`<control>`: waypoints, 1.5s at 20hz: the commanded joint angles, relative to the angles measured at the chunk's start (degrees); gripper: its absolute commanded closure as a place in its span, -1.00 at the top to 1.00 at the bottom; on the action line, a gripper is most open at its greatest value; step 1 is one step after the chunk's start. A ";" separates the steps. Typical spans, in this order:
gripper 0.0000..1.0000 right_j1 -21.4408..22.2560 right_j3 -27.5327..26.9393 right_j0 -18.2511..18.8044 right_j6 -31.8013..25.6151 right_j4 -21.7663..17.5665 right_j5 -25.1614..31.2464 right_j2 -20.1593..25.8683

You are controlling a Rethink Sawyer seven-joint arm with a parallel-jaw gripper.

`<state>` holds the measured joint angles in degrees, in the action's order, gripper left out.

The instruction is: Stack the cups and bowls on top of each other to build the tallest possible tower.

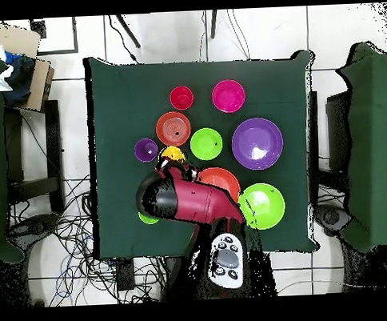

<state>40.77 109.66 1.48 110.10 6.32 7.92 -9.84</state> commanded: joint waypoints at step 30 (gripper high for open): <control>-1.00 4.24 11.45 6.74 3.81 -7.00 -0.52 8.47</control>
<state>45.42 116.79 6.31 110.10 3.87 7.92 -7.17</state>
